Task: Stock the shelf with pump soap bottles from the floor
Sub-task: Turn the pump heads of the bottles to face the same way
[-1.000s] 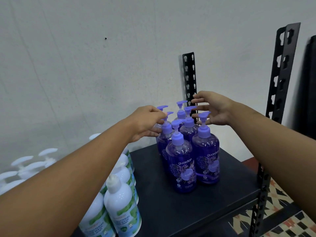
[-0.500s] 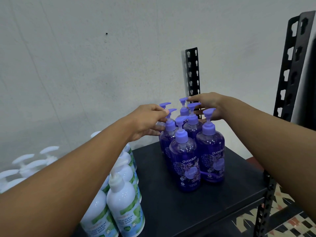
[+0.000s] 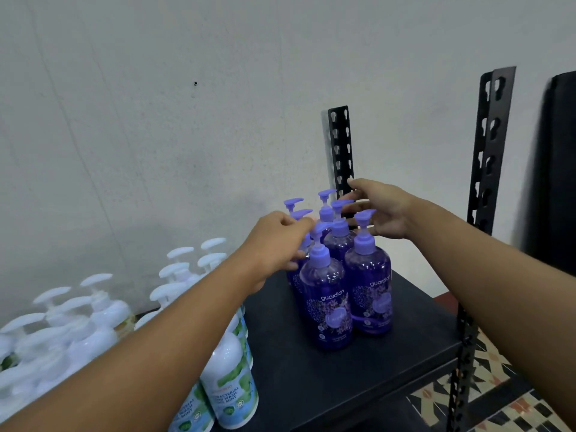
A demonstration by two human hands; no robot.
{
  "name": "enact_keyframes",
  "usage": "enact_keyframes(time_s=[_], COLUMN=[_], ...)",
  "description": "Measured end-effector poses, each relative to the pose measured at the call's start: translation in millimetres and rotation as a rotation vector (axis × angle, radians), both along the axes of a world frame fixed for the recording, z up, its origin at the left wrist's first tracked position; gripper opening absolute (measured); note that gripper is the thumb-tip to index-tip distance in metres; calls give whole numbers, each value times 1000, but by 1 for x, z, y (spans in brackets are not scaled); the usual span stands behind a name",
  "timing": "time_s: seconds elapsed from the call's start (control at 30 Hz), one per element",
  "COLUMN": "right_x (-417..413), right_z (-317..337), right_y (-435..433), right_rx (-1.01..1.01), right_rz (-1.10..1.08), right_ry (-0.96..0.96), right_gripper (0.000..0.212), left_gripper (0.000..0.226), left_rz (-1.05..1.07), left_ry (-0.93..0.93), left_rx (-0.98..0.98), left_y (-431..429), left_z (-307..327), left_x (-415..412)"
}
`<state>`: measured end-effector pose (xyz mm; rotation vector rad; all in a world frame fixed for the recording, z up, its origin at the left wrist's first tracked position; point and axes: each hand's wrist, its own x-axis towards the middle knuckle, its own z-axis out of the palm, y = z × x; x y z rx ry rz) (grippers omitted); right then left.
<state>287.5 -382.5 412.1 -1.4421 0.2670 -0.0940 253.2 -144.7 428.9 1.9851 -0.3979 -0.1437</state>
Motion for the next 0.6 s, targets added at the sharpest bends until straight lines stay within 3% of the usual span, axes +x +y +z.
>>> enact_keyframes(time_s=[0.13, 0.6], right_x=[-7, 25], right_z=[-1, 12], right_y=[2, 13], right_rx=[43, 16], right_rz=[-16, 36], right_ry=[-5, 89], right_gripper=[41, 71], left_gripper=[41, 12], left_rz=[-39, -108], left_ry=[12, 9], left_rx=[-3, -5], left_y=[2, 8], left_z=[-1, -6], left_x=[-15, -11])
